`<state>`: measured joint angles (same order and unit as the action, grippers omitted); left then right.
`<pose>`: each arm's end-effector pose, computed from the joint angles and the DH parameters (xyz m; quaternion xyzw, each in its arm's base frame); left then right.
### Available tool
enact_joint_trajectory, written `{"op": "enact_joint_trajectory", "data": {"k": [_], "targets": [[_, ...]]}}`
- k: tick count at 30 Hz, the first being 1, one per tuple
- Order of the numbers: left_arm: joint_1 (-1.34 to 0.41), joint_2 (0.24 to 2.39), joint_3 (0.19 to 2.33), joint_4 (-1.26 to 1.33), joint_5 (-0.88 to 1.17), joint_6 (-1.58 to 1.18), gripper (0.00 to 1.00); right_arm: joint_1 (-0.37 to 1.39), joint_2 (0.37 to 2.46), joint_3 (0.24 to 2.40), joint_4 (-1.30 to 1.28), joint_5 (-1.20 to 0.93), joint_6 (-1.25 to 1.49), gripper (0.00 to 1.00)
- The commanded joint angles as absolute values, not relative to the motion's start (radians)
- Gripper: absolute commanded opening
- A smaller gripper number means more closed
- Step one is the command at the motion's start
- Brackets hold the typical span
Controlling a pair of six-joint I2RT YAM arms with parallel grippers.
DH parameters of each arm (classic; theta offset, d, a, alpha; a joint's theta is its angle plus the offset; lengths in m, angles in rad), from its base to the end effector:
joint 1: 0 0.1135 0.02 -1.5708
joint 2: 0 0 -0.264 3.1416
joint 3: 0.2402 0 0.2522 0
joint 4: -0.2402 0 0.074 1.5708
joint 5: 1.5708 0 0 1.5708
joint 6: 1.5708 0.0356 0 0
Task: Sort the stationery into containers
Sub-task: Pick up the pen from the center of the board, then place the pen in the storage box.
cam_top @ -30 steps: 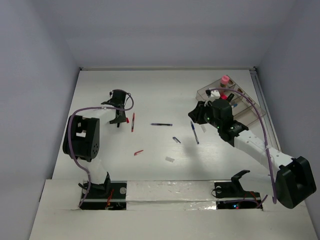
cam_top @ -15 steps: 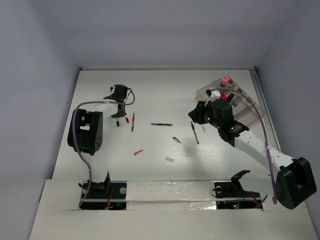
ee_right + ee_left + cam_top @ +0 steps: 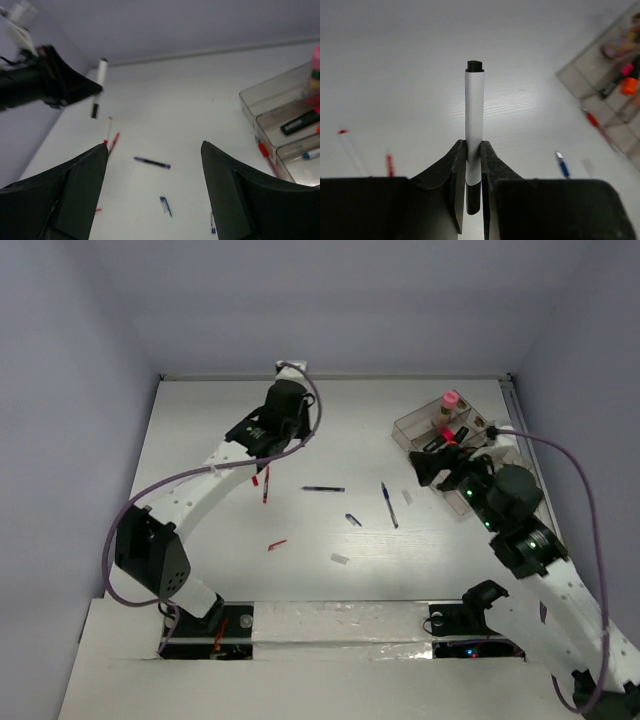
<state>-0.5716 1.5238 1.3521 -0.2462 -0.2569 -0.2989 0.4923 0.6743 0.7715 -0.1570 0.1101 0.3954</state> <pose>0.3062 -0.1862 0.3505 0.0439 0.8333 -0.1305 0.5354 0.1437 0.0726 0.3553 0.0025 0.7278 0.2578 0.6355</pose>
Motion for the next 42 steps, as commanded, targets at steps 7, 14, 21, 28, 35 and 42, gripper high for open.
{"op": "enact_joint_trajectory", "data": {"k": [7, 14, 21, 28, 35, 42], "targets": [[-0.850, 1.920, 1.819, -0.146, -0.068, -0.295, 0.00, 0.494, 0.417, 1.008, -0.347, 0.249, 0.382, 0.83], [-0.896, 2.245, 2.250, -0.094, 0.107, -0.253, 0.00, 0.494, 0.368, 1.029, -0.376, 0.219, 0.388, 0.83], [-0.905, 2.443, 2.370, 0.083, 0.190, -0.230, 0.00, 0.494, 0.362, 1.017, -0.367, 0.155, 0.385, 0.83], [-0.905, 2.551, 2.418, 0.231, 0.189, -0.245, 0.00, 0.494, 0.367, 1.003, -0.356, 0.110, 0.377, 0.83], [-0.966, 2.589, 2.433, 0.262, 0.207, -0.196, 0.00, 0.494, 0.377, 0.983, -0.331, 0.092, 0.371, 0.83], [-0.966, 2.640, 2.436, 0.265, 0.216, -0.221, 0.03, 0.494, 0.374, 0.986, -0.334, 0.081, 0.374, 0.83]]}}
